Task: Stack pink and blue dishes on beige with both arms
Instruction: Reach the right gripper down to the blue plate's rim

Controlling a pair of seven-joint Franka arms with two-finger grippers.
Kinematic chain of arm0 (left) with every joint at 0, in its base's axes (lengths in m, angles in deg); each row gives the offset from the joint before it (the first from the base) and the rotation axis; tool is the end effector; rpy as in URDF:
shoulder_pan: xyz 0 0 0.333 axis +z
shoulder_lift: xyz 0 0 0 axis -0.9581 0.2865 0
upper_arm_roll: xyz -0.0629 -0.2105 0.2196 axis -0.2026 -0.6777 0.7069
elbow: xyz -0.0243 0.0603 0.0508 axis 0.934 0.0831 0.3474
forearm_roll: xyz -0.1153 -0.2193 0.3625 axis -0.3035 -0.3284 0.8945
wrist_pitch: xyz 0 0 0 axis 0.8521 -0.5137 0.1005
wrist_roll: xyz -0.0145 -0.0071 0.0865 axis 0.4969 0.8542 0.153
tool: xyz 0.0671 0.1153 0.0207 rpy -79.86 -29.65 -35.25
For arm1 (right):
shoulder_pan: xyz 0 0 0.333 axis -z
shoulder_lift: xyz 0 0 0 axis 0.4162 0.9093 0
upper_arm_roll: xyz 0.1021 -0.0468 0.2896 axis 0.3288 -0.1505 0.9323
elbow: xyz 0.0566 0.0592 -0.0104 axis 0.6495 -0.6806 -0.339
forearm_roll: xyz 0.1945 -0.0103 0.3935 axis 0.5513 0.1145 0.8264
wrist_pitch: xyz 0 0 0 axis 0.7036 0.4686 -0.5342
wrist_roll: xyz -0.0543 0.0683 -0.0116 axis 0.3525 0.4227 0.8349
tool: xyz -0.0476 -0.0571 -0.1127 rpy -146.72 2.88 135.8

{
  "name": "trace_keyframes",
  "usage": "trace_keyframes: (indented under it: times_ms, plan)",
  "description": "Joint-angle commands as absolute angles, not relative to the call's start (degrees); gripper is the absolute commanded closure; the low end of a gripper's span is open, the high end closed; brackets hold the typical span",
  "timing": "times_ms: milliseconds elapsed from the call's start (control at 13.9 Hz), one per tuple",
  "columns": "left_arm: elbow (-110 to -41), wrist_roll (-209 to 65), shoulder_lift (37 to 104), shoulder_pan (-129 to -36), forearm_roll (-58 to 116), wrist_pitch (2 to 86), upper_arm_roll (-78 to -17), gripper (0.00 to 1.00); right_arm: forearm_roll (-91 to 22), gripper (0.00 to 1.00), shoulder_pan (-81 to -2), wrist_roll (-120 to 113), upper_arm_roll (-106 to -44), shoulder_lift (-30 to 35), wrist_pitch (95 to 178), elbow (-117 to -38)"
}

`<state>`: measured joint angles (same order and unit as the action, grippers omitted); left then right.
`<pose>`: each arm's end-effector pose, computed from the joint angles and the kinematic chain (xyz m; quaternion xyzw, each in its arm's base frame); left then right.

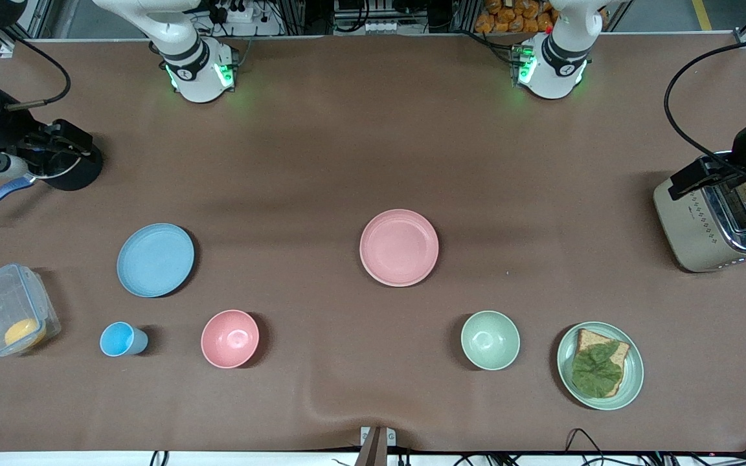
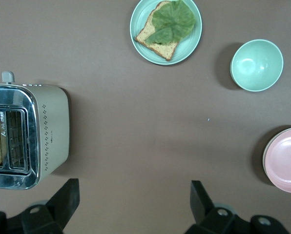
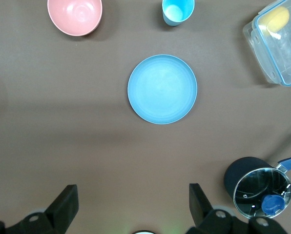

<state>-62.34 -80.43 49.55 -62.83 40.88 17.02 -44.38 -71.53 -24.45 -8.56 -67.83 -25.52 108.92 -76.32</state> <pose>0.6238 -0.0360 0.5808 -0.9959 -0.0891 0.0012 0.0154 0.5692 0.0164 0.5677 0.9989 0.0151 -0.0442 0.0029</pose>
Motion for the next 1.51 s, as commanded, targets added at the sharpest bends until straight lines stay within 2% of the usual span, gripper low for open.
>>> trace_keyframes:
  times_ms: [0, 216, 360, 504, 792, 1153, 1441]
  plan:
    - [-62.6, -79.9, 48.3, -66.1, 41.2, 15.7, -43.1, 0.00, -71.3, 0.00, -24.8, -9.4, -68.0, -26.7, 109.4, -78.4]
    - [-62.4, -79.6, 47.0, -69.2, 40.0, 14.0, -40.3, 0.00, -71.6, 0.00, -24.4, -9.4, -68.0, -25.5, 116.0, -84.6]
    - [-62.7, -79.1, 46.6, -69.9, 40.7, 13.5, -40.1, 0.00, -71.6, 0.00, -23.7, -9.3, -68.3, -24.5, 122.7, -91.2]
    - [-62.6, -78.6, 46.9, -69.0, 40.5, 12.9, -40.1, 0.00, -71.6, 0.00, -21.8, -9.3, -68.3, -21.7, 126.7, -93.9]
    - [-61.9, -77.7, 47.7, -67.3, 38.3, 13.2, -39.9, 0.00, -71.6, 0.00, -18.0, -8.0, -68.3, -12.3, 134.0, -93.9]
    - [-62.1, -77.8, 47.7, -67.2, 38.5, 13.2, -39.8, 0.00, -71.7, 0.00, -14.0, -2.2, -68.3, 0.9, 147.3, -93.4]
    - [-62.2, -77.7, 47.7, -66.5, 38.4, 13.0, -39.9, 0.00, -71.7, 0.00, -11.6, 3.7, -68.3, 5.4, 150.5, -92.2]
